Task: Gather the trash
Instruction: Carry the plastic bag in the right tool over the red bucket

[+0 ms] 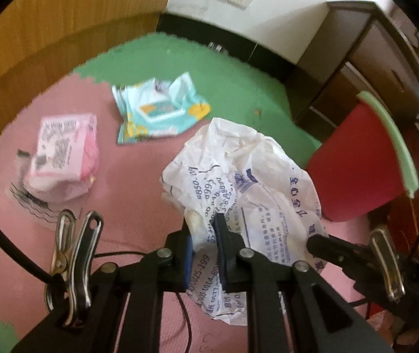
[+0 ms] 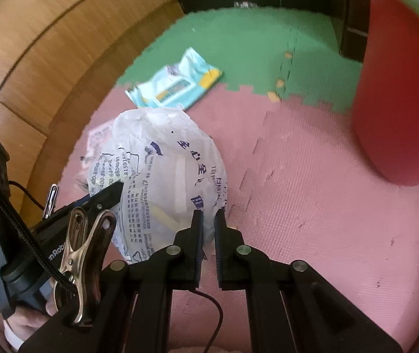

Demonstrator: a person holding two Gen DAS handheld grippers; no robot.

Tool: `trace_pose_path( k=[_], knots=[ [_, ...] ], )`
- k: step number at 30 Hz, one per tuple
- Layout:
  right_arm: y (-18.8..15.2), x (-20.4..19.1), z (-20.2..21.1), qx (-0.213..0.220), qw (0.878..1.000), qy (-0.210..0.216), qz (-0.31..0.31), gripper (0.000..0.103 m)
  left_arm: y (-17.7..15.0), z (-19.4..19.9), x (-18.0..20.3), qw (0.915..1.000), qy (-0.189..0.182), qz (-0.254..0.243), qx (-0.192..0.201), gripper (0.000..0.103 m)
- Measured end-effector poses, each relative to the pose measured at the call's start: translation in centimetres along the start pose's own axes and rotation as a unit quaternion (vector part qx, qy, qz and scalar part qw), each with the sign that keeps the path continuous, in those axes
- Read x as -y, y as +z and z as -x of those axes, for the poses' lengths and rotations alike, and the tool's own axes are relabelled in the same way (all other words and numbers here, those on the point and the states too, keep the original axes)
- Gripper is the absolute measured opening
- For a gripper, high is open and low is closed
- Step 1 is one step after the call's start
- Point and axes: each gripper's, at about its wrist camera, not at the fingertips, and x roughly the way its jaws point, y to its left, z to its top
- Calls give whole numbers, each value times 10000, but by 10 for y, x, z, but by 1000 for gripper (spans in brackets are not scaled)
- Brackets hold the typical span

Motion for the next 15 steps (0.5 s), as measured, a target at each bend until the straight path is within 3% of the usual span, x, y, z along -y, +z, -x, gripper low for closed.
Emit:
trace_pose_path(
  k=[6, 15],
  knots=[
    [-4, -6, 40, 530, 9985, 164, 6, 8, 4, 35, 12, 9992, -89, -98, 386, 13],
    [-18, -6, 73, 967, 9947, 332, -73, 8, 5, 72, 34, 9971, -235, -219, 683, 13]
  ],
)
